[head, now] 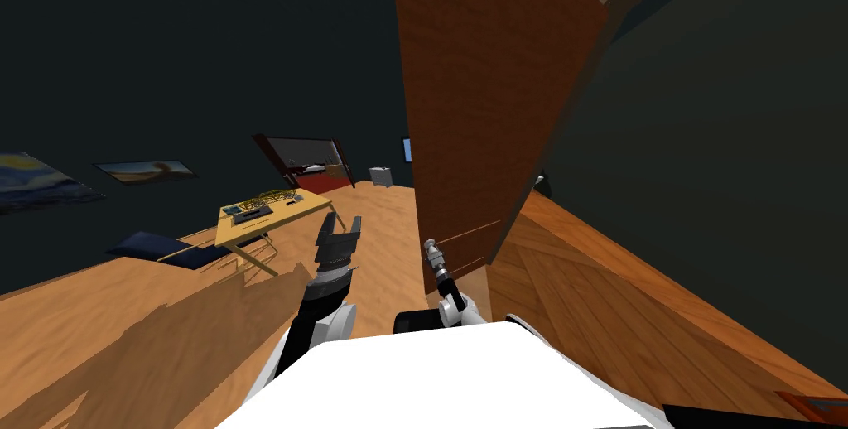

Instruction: Push the door open

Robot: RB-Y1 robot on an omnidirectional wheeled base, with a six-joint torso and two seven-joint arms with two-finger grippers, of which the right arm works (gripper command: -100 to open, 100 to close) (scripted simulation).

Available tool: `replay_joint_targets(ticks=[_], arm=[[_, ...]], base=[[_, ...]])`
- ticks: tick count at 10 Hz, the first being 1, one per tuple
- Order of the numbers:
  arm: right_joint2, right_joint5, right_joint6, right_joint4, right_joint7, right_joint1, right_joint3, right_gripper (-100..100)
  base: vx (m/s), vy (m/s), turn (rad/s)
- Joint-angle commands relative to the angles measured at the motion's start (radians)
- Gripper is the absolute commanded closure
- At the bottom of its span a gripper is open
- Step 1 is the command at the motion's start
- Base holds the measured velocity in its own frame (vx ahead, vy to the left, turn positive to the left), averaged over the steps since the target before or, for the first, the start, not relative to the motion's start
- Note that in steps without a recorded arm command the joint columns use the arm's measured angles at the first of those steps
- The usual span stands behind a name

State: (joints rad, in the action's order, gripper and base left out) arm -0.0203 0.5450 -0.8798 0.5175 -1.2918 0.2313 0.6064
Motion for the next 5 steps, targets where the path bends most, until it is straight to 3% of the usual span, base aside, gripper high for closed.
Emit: replay_joint_targets(ticks=[1,3,5], arm=[[0.034,0.008,0.019,0.050,0.015,-0.022,-0.017,100],[0.048,0.021,0.015,0.055,0.024,-0.021,-0.041,100],[0.048,0.021,0.015,0.055,0.024,-0.021,-0.041,100]], base=[[0.116,0.111,-0.030],[0.146,0.127,-0.049],[0.074,0.058,-0.016]])
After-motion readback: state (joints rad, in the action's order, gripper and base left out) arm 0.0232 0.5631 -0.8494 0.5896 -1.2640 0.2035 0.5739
